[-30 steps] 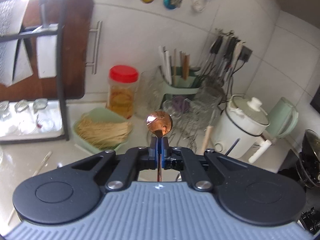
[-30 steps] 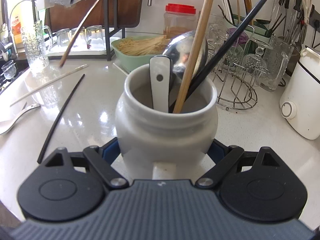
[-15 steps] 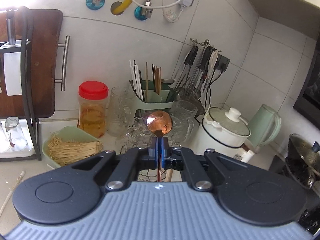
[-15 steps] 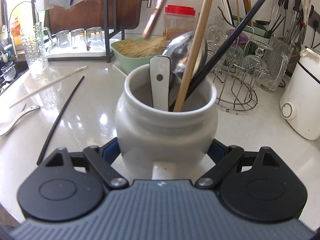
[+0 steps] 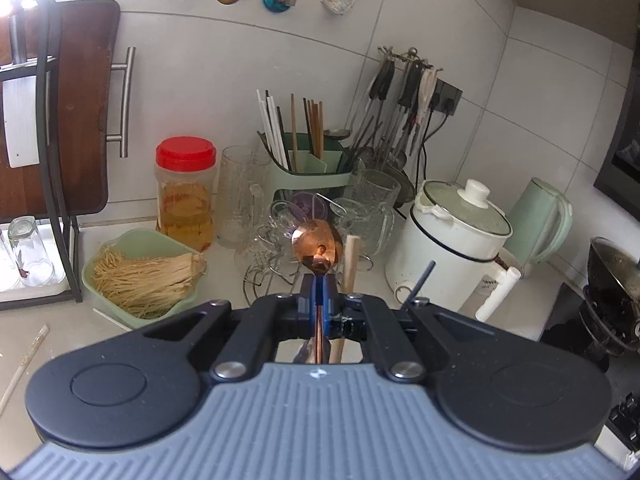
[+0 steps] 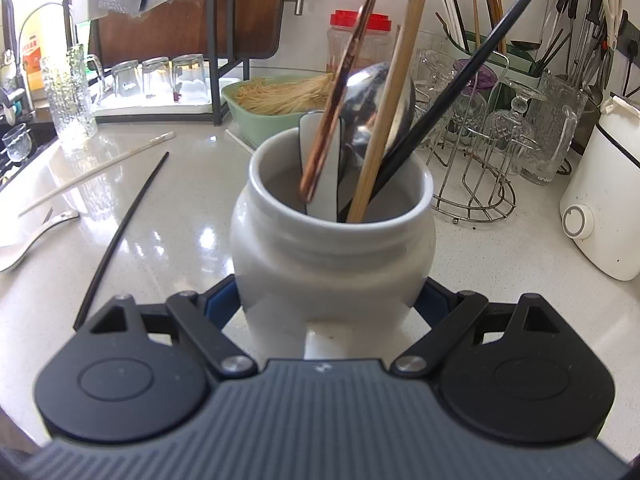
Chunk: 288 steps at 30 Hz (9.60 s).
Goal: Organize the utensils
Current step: 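Lift the copper spoon with the left tool and carry it over the mug, then lower the copper spoon into the mug and open the left tool, then move the left tool to the white ceramic spoon and close on it, then lift the white ceramic spoon with the left tool and carry it over the mug, then lower the white ceramic spoon into the mug and open the left tool, then move the left tool to the silver fork and close on its handle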
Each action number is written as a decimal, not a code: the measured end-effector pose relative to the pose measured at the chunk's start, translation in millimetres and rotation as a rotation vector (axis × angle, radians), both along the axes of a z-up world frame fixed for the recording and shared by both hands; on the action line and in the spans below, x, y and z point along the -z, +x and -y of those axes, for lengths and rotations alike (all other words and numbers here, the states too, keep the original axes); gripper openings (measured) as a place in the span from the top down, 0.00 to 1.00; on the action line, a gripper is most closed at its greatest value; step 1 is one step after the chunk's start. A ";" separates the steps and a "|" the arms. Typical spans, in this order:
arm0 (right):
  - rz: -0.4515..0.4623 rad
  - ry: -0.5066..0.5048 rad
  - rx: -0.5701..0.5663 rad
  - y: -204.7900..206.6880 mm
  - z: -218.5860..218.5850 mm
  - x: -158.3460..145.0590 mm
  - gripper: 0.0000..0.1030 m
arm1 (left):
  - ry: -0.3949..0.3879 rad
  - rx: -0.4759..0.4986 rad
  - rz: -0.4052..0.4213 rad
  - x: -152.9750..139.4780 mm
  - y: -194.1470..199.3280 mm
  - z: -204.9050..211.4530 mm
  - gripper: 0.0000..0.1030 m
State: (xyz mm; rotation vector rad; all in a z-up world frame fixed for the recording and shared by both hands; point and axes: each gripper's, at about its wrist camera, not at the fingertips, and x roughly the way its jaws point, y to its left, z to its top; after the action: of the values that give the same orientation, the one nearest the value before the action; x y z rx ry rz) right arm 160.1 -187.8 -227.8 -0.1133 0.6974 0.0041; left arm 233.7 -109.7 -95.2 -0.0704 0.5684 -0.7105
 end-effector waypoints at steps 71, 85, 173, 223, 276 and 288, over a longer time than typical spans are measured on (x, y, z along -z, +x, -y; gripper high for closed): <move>0.006 -0.001 0.030 -2.0 -0.7 -0.1 0.11 | 0.265 -0.381 -0.351 73.0 -55.8 -207.3 0.66; -0.003 -0.009 0.070 -1.9 -3.5 0.0 0.11 | 0.297 -0.426 -0.418 109.3 -51.3 -262.2 0.66; -0.016 -0.024 0.025 -1.5 -3.5 0.1 0.10 | 0.080 0.014 -0.013 -48.0 8.2 -49.4 0.85; -0.005 -0.020 -0.003 0.7 -4.1 1.2 0.10 | 0.298 0.164 -0.223 32.4 -5.0 2.6 0.74; -0.001 -0.022 0.064 3.6 -10.2 1.5 0.10 | 0.364 -0.299 -0.382 112.7 14.6 -273.3 0.52; -0.013 -0.025 0.105 6.5 -13.6 1.0 0.10 | 0.357 -0.256 -0.384 140.3 28.6 -249.2 0.58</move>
State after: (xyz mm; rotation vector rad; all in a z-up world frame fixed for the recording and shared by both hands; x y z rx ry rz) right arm 166.7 -174.3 -228.8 -0.1002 0.7155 -0.1046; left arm 262.3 139.5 -235.5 0.0540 1.0272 -0.3373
